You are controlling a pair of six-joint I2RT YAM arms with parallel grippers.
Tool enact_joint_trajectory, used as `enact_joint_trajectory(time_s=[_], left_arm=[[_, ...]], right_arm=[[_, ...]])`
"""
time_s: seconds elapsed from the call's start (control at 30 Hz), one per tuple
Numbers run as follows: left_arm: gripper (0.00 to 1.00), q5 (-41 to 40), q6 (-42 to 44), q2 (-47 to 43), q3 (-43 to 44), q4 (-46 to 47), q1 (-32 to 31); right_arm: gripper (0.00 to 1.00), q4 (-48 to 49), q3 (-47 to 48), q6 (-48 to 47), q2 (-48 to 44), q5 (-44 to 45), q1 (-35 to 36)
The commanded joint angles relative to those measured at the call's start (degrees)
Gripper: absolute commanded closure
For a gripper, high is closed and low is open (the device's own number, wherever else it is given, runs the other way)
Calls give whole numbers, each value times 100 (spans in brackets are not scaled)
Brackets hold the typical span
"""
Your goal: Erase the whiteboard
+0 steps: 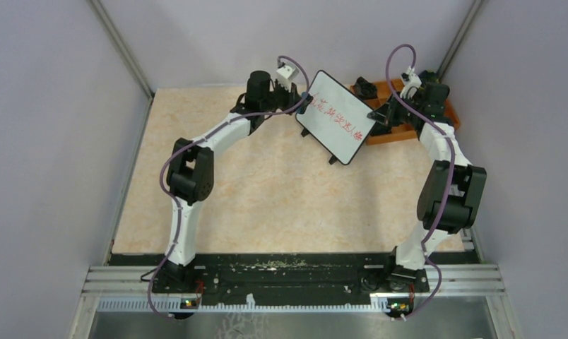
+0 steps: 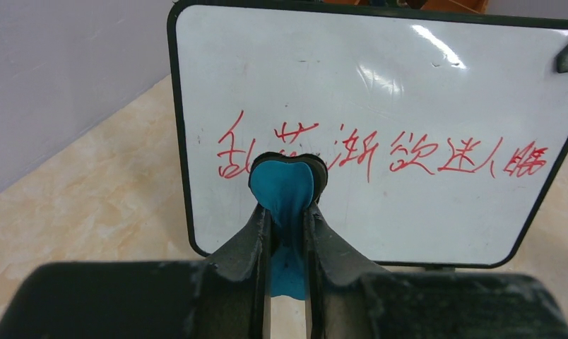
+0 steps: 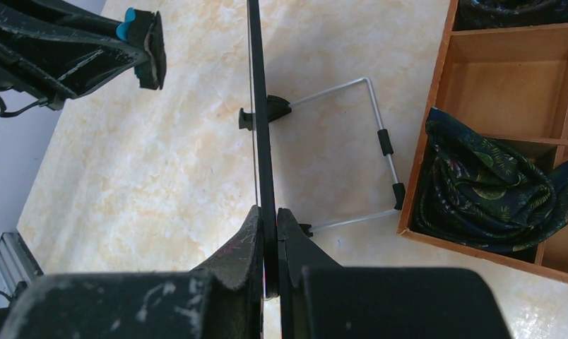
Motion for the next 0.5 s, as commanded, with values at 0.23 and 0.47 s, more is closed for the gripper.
enact_joint_trajectory(time_s=[0.23, 0.47], left_arm=[[94, 89, 272, 767, 930, 255, 74], [99, 203, 265, 1172, 1419, 280, 67]], right_arm=[[100, -2, 30, -220, -22, 154, -74], [100, -227, 18, -381, -172, 70, -75]])
